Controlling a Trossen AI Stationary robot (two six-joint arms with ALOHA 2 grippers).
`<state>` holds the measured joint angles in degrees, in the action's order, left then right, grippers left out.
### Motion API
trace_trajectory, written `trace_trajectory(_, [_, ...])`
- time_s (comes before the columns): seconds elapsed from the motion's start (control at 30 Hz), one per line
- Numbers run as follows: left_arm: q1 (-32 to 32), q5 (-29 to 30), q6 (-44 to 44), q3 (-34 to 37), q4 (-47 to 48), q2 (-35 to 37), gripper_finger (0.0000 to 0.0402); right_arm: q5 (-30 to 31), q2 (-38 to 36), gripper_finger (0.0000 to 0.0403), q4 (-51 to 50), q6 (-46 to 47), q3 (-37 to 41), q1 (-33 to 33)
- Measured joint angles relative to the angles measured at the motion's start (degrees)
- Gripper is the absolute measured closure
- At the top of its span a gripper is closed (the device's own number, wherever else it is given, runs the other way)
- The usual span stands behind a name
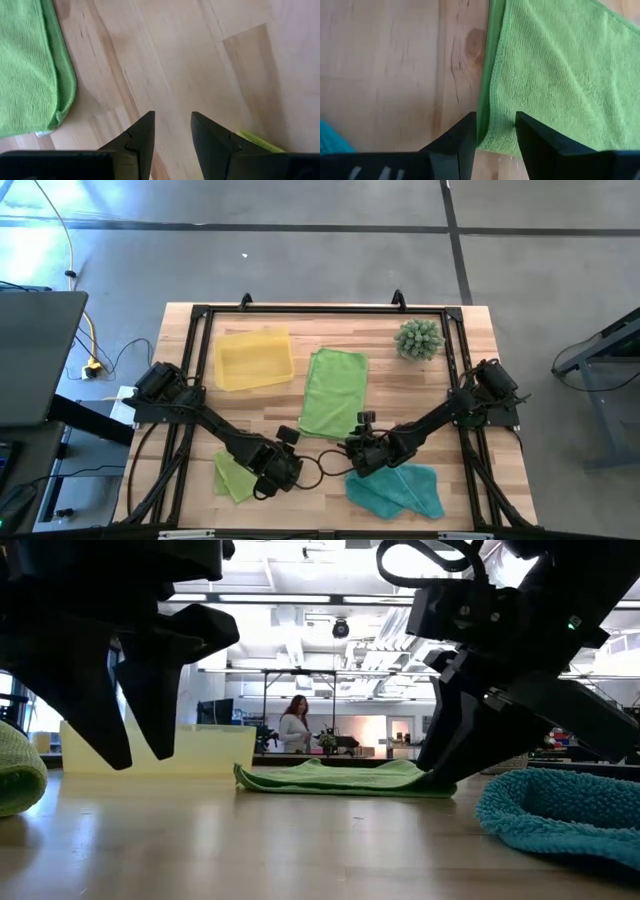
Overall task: Roll microfiber towels into tight, uniform cylinder then place into a basket
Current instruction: Fold the green microfiber towel
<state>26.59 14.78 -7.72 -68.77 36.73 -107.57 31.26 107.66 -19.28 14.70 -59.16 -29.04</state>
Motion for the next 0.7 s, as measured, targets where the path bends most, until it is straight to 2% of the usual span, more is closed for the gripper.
trace_trajectory(0.23, [0.0, 0.0, -0.2, 0.0, 0.2, 0.0, 0.0287, 0.2, 0.0, 0.0291, -0.2, 0.2, 0.0, 0.1])
trace_trajectory(0.53, [0.0, 0.0, -0.2, 0.0, 0.3, 0.0, 0.0287, 0.2, 0.0, 0.0391, -0.2, 0.2, 0.0, 0.1])
trace_trajectory(0.7, [0.0, 0.0, -0.2, 0.0, 0.5, 0.0, 0.0287, 0.7, 0.0, 0.0395, -0.2, 0.9, 0.0, 0.0])
